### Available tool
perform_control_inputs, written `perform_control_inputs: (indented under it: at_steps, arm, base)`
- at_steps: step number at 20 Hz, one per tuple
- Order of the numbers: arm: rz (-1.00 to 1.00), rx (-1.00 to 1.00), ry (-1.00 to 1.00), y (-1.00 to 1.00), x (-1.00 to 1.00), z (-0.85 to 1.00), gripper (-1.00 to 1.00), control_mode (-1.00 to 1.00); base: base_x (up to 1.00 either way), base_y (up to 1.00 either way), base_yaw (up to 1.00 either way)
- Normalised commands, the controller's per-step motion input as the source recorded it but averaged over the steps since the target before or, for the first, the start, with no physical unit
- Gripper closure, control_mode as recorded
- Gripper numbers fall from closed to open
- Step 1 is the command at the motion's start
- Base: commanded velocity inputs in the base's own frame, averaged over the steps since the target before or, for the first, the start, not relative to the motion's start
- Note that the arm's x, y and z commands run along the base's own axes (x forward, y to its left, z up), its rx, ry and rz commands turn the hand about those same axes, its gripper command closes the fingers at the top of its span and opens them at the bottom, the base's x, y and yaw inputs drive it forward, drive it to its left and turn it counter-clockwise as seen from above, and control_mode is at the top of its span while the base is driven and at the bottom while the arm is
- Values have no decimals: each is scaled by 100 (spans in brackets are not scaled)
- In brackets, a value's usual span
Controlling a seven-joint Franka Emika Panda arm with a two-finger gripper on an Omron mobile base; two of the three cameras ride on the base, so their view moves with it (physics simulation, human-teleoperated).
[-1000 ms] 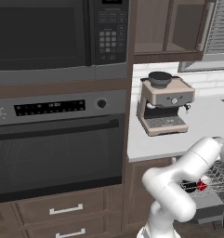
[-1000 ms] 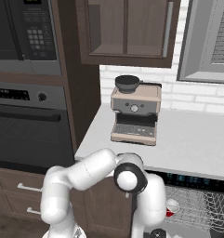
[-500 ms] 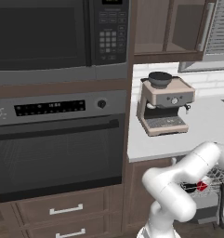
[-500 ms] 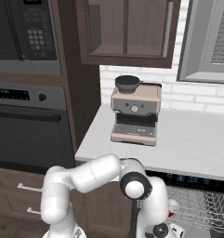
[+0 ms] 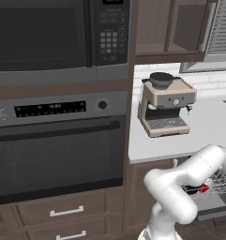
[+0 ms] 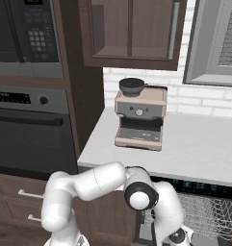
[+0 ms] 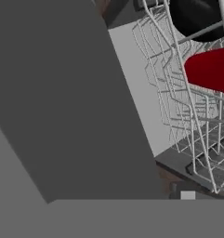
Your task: Pick up the cup and bowl from the counter, place them in the dishwasher, and close the dishwasher door.
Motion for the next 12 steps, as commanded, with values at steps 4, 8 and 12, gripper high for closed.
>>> perform_control_inputs:
  at_steps: [4, 8, 12]
  arm:
    - [20, 1, -83, 0, 100, -3, -100, -100]
    - [21, -8, -93, 4, 99, -44, -100, -100]
    - [24, -29, -95, 25, 90, -93, -100, -100]
  base:
    - [0, 0, 0]
    - [0, 0, 0]
    - [0, 0, 0]
